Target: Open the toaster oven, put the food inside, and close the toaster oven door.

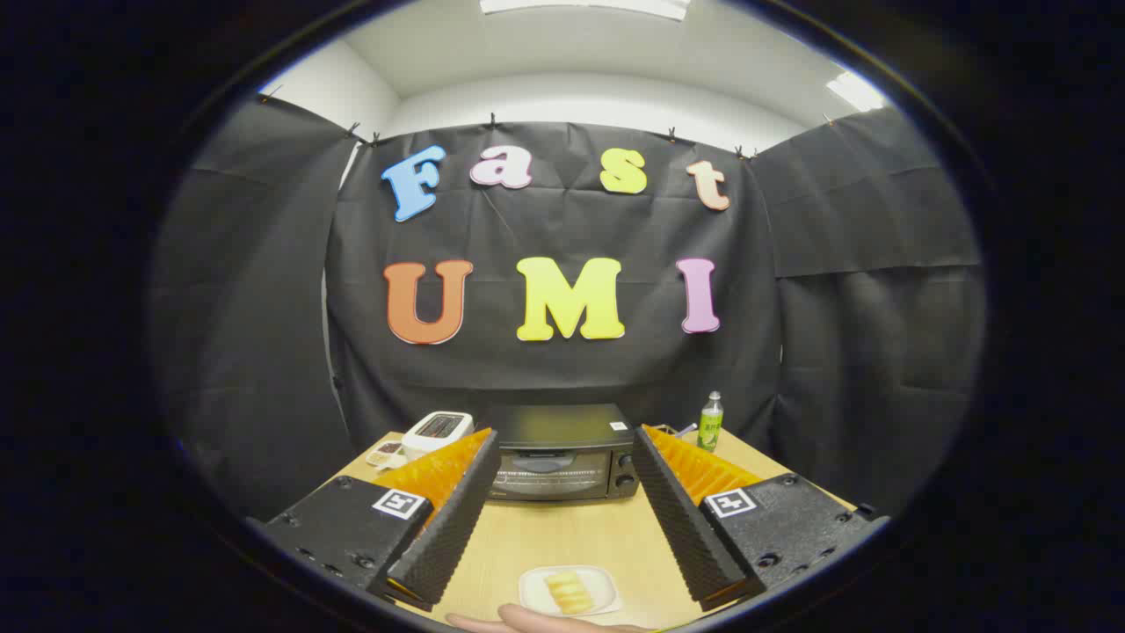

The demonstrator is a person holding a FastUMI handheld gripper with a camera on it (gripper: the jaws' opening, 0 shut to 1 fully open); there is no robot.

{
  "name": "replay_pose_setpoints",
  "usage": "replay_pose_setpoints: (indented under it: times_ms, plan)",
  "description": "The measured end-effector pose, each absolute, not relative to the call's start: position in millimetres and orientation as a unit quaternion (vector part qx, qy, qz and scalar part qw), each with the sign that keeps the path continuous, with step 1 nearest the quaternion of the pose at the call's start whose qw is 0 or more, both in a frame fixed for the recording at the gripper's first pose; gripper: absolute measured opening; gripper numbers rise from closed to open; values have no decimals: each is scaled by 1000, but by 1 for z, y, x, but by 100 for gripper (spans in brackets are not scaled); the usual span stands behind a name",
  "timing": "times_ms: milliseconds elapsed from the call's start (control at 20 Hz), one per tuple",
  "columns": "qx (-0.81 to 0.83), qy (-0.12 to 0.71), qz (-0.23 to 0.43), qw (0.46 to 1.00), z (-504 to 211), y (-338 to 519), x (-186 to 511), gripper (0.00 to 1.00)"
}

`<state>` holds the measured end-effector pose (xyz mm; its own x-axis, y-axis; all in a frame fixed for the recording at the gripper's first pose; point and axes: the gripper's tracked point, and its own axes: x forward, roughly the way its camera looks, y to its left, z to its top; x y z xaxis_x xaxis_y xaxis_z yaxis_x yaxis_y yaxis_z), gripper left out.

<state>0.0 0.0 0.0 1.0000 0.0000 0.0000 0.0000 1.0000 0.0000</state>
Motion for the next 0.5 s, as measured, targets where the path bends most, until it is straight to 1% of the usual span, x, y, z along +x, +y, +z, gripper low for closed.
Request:
replay_pose_setpoints:
  times_ms: [500]
  plan:
    - [-10,17,10,1000,-16,9,3,100]
